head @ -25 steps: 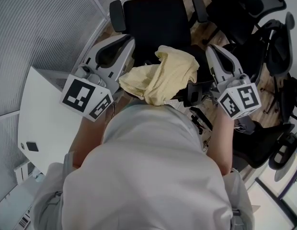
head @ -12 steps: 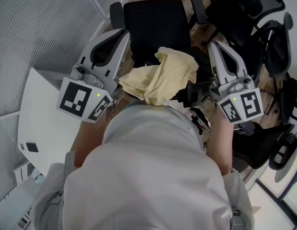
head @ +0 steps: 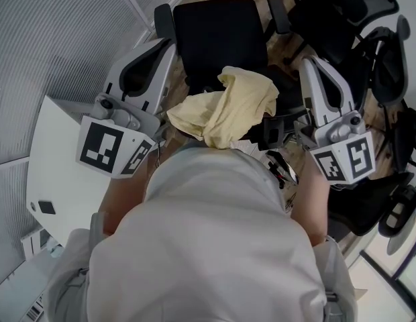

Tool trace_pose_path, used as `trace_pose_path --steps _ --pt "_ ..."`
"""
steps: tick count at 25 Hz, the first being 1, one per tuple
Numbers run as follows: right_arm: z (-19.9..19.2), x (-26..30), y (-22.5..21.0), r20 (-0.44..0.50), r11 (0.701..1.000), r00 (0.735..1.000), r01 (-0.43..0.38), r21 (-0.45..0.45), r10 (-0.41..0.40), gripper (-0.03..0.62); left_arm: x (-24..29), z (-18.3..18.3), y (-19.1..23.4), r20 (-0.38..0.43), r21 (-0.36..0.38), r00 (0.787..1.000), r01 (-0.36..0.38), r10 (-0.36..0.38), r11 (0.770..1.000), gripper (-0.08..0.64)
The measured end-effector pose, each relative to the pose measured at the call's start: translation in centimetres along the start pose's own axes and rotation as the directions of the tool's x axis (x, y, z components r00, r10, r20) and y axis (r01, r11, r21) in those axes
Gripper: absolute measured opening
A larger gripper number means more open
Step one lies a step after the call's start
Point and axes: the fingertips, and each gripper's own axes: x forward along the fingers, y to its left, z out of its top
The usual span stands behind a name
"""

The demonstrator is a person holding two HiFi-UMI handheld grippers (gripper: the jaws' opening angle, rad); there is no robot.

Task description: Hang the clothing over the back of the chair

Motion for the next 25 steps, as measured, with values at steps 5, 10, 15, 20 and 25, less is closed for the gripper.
trace_pose_path --steps 5,10,15,20,25 --pt "0.1 0.0 0.1 0.008 1.0 1.0 -0.001 0.002 0.001 0.021 -0.1 -0.2 0.1 -0.007 -0.001 1.0 0.001 -0.001 1.0 0.026" --pt "0.3 0.0 0.1 0.011 1.0 1.0 -0.002 -0.009 0.002 0.021 0.1 -0.7 0.1 -0.019 -0.008 1.0 0.006 -0.006 1.0 0.026" --pt "0.3 0.1 0.1 0.012 1.0 1.0 -0.003 -0.012 0.004 0.021 0.2 -1.0 0.2 -0.026 -0.016 1.0 0.008 -0.009 1.0 0.026" --pt "0.2 0.0 0.1 0.008 1.0 1.0 -0.001 -0.016 0.001 0.021 0.4 -1.3 0.1 -0.03 -0.021 0.999 0.01 -0.011 1.0 0.026" --pt "0.1 -0.1 -0.1 0.01 1.0 1.0 -0.001 -0.014 0.001 0.021 0.5 -1.5 0.0 -0.038 -0.024 0.999 0.01 -0.011 1.0 0.026"
